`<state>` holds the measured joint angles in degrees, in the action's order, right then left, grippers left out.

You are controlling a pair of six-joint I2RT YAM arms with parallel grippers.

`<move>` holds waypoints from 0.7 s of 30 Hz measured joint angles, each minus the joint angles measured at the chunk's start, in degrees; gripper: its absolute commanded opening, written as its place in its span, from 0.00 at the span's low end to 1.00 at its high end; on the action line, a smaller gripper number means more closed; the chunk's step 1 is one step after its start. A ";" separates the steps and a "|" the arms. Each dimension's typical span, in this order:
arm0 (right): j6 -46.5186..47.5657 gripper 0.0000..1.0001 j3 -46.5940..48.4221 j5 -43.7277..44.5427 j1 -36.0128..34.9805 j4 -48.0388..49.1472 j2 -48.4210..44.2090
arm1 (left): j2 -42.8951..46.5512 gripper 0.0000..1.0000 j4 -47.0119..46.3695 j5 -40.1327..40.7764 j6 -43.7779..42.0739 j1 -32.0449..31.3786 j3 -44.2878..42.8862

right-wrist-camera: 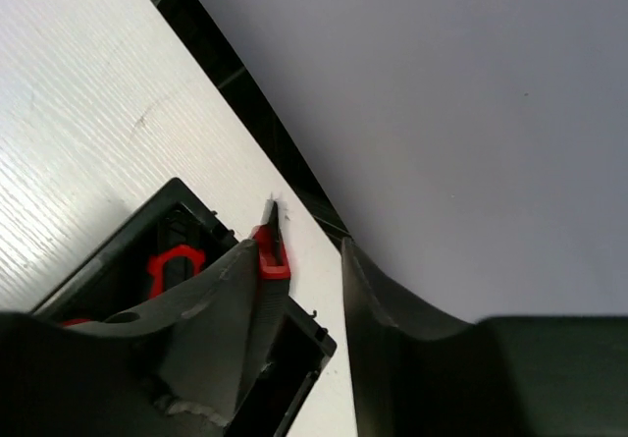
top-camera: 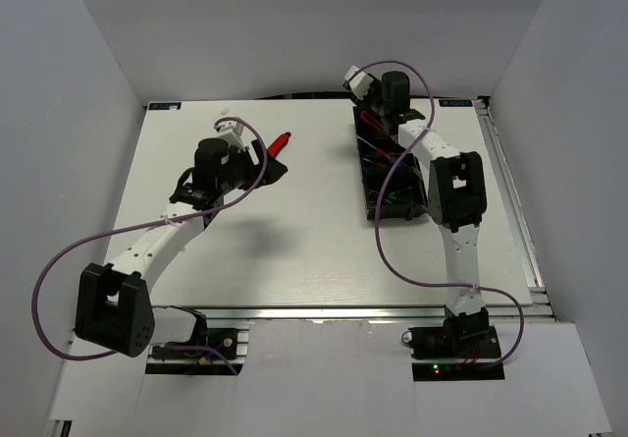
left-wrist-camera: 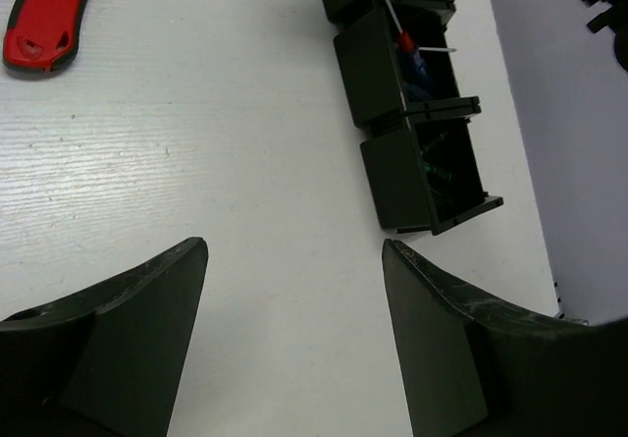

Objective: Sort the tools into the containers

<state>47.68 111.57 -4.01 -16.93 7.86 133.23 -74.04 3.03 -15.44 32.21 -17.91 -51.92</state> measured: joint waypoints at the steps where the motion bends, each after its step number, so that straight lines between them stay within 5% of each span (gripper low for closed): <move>1: 0.15 0.49 -0.11 -0.04 0.07 0.09 0.00 | -0.24 0.83 0.24 0.00 -0.44 0.07 -0.02; 8: -1.31 0.58 -0.85 -1.33 0.87 0.61 0.00 | -5.07 0.83 3.23 0.20 -3.76 0.24 -2.62; 10: -3.34 0.68 -0.94 -2.69 1.27 0.11 -0.37 | -6.71 0.83 4.17 0.50 -5.11 0.46 -4.17; 12: -5.53 0.89 -1.68 -5.66 1.92 -2.10 -1.90 | -9.11 0.83 4.81 1.14 -6.71 0.57 -6.56; 21: -5.86 0.89 -4.44 -41.24 5.73 -25.79 -19.04 | -26.99 0.83 9.99 6.56 -19.17 1.03 -23.08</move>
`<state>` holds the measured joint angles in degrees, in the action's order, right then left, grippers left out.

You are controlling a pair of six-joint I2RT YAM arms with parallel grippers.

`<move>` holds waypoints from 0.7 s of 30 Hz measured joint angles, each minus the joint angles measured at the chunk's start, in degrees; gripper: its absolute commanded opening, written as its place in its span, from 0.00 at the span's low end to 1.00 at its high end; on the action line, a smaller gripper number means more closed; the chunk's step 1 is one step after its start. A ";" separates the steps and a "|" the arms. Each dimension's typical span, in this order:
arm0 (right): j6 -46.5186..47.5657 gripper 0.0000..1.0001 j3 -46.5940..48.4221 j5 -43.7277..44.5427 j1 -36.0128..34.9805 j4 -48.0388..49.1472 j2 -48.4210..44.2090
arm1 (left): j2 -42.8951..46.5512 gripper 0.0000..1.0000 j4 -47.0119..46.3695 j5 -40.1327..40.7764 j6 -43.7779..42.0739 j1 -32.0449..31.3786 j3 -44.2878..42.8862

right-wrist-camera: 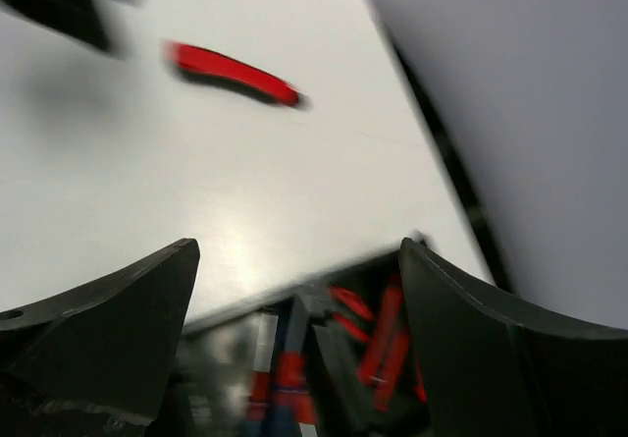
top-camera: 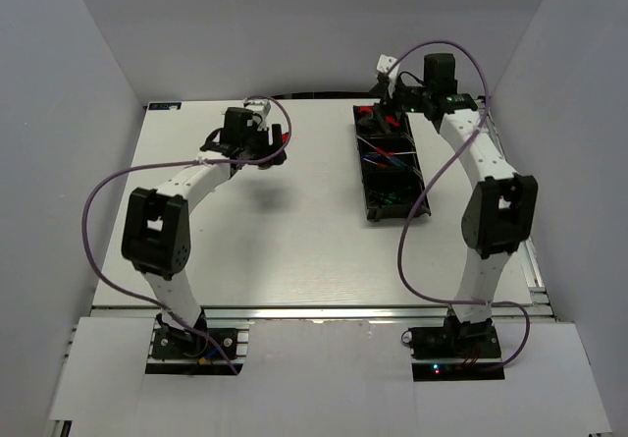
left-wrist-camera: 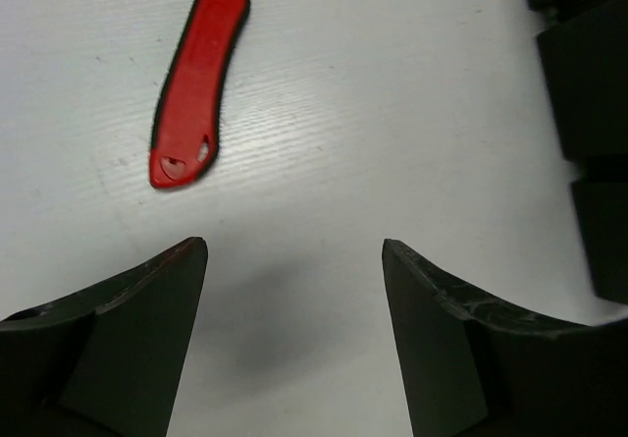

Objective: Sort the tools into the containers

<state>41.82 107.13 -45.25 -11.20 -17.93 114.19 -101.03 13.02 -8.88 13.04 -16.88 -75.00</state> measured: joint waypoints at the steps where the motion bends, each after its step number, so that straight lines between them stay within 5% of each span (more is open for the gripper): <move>1: 0.04 0.89 -2.19 -3.28 -0.04 -0.87 -2.47 | -1.86 0.83 0.39 0.79 -1.55 0.07 -1.42; 11: -1.68 0.89 -22.51 -16.52 -1.14 -7.23 -11.06 | -19.58 0.80 2.80 8.15 -14.47 0.28 -17.27; 21: -2.64 0.89 -25.00 -17.86 -1.07 -8.81 -12.02 | -31.01 0.73 3.76 9.51 -18.80 0.28 -28.48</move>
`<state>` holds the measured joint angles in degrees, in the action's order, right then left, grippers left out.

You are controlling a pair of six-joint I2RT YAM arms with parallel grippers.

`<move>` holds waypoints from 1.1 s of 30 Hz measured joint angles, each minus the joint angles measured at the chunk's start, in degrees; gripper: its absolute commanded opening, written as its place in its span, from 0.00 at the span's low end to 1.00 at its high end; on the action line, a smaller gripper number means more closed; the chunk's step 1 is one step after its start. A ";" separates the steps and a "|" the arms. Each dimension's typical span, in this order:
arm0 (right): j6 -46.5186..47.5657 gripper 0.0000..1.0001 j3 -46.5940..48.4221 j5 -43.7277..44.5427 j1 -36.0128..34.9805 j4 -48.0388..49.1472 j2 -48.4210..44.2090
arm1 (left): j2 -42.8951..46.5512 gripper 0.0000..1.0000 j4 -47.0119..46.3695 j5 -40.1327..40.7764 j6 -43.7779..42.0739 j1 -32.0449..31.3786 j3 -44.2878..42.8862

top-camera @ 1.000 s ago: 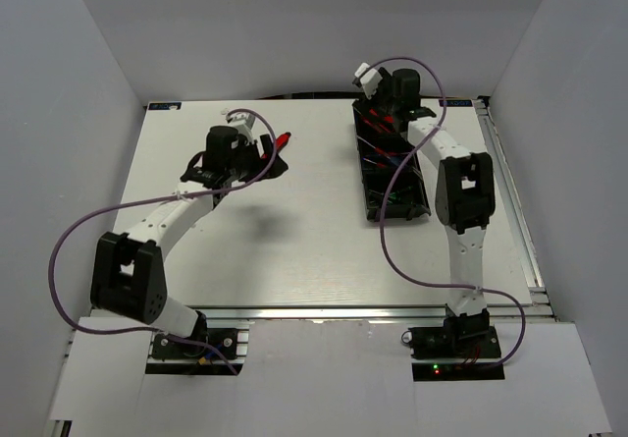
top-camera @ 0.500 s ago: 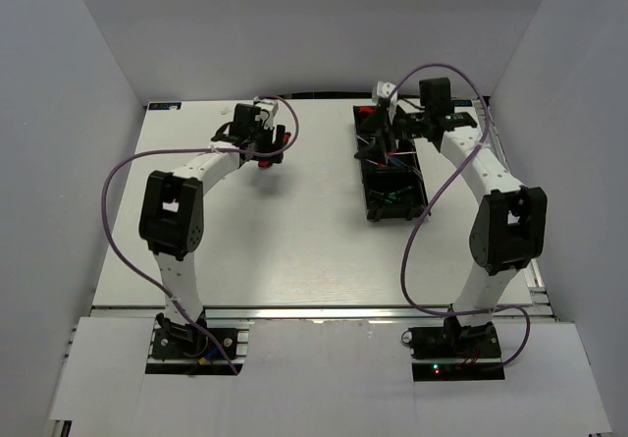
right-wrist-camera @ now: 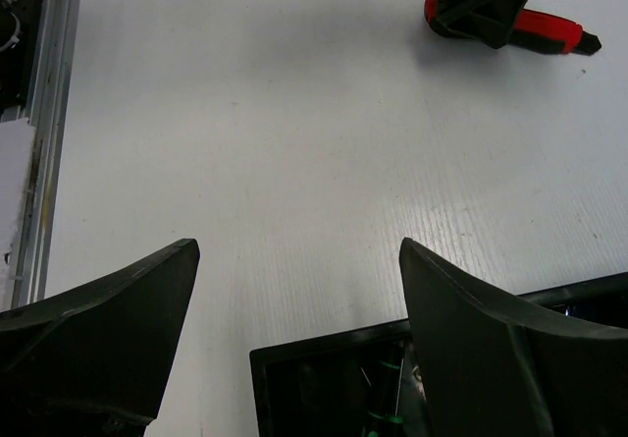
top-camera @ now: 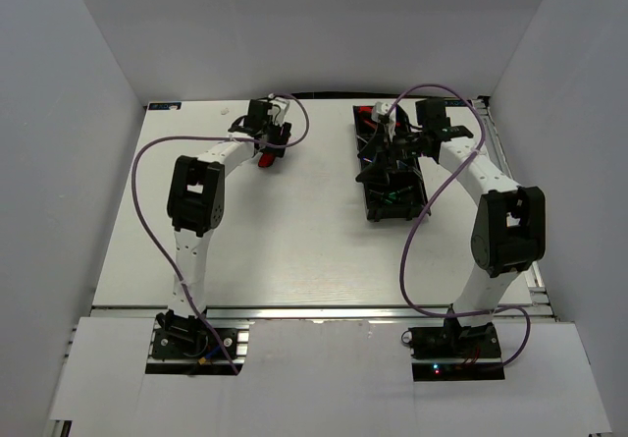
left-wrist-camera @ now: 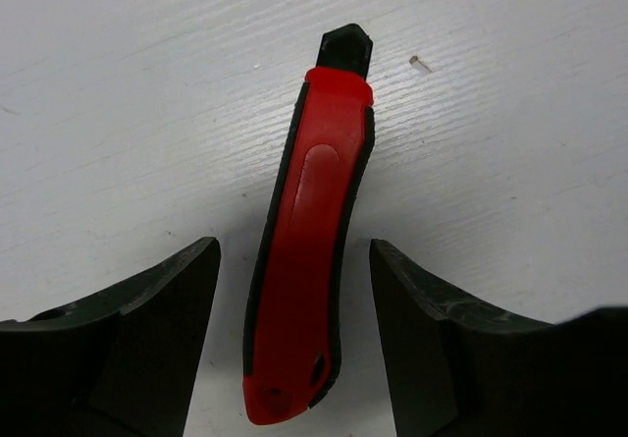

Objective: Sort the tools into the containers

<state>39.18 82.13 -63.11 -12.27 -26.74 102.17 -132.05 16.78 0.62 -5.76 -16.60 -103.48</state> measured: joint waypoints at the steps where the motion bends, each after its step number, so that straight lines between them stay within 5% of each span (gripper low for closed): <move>1: -0.09 0.89 0.00 -0.09 0.02 0.00 -0.11 | -0.37 0.70 0.09 0.00 -0.22 0.00 -0.09; 3: -0.33 0.89 0.00 -0.11 0.04 0.02 -0.20 | -0.76 0.64 0.39 0.00 -0.44 0.00 -0.09; 4: -0.55 0.89 0.00 -0.11 0.04 0.02 -0.20 | -0.83 0.51 0.83 0.00 -0.44 0.00 -0.09; 10: -1.77 0.90 0.15 -0.13 0.04 0.00 -0.20 | -0.59 0.31 0.42 0.00 -0.20 0.00 0.87; 15: -6.12 0.90 1.05 0.48 0.04 1.60 -0.20 | 0.61 0.00 -0.92 -0.13 1.70 0.00 2.97; 25: -27.36 0.89 2.75 10.21 -0.22 9.84 0.57 | 15.67 0.00 -6.51 -11.50 17.88 1.03 20.24; 33: -50.31 0.89 16.00 14.40 -1.81 11.41 9.03 | 34.40 0.00 -23.80 -22.60 39.80 1.14 38.01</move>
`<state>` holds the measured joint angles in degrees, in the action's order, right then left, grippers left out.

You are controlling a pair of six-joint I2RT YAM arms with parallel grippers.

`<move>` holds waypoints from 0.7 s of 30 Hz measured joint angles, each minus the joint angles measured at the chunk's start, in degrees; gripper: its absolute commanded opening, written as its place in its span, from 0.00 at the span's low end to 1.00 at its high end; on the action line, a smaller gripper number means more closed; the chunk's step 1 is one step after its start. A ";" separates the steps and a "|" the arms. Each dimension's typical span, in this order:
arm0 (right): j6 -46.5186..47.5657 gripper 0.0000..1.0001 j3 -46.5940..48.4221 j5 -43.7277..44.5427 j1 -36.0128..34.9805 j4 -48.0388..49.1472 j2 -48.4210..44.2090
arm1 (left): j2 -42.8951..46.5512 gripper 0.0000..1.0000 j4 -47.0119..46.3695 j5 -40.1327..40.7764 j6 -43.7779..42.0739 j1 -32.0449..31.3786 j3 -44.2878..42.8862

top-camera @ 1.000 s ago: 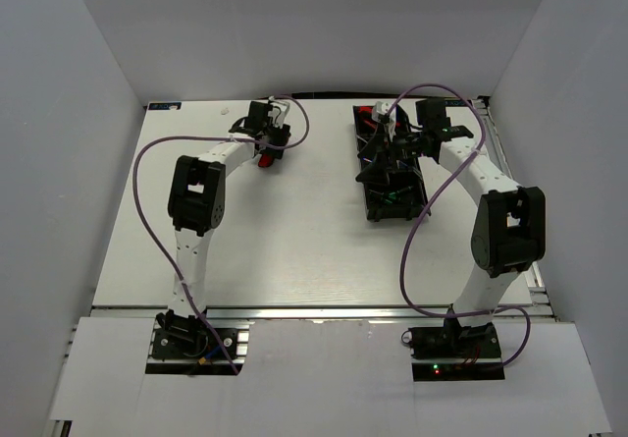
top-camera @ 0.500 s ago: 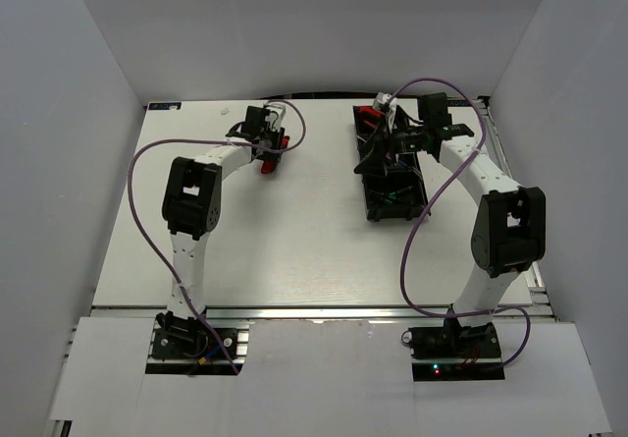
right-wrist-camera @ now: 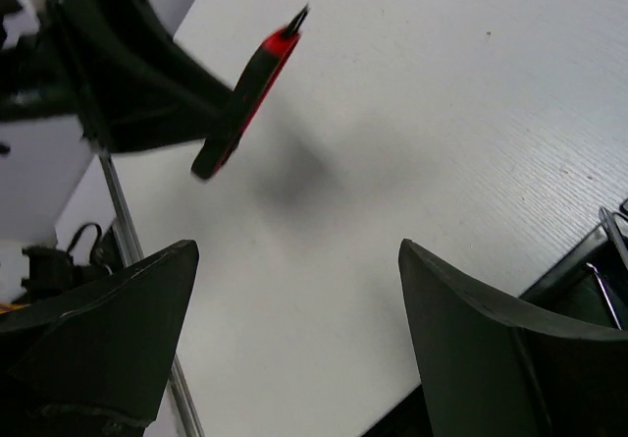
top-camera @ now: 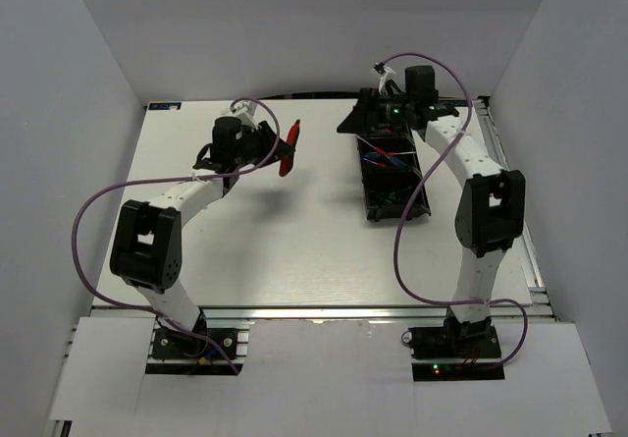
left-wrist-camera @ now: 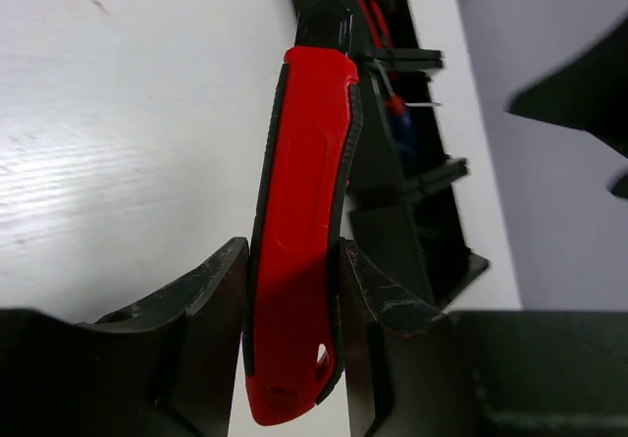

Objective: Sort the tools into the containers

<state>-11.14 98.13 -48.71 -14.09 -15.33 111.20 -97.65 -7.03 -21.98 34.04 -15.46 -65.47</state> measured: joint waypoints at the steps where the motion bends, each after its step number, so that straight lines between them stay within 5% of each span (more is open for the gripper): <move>1: -1.97 0.89 1.70 1.03 -0.57 -0.35 1.16 | 0.74 0.00 -1.20 -0.85 1.84 -0.33 1.18; 9: -15.67 0.89 4.44 5.14 -7.10 -1.79 4.17 | 1.29 0.00 -2.91 -1.95 3.80 -5.90 3.39; 21: -23.32 0.83 0.72 7.37 -9.62 -1.49 4.17 | 2.32 0.00 -1.49 -0.22 -2.10 -8.83 3.02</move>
<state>-34.46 98.85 -41.34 -23.70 -16.82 115.37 -95.33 -8.51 -22.20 31.94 -24.29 -62.46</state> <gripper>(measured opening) 0.867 0.483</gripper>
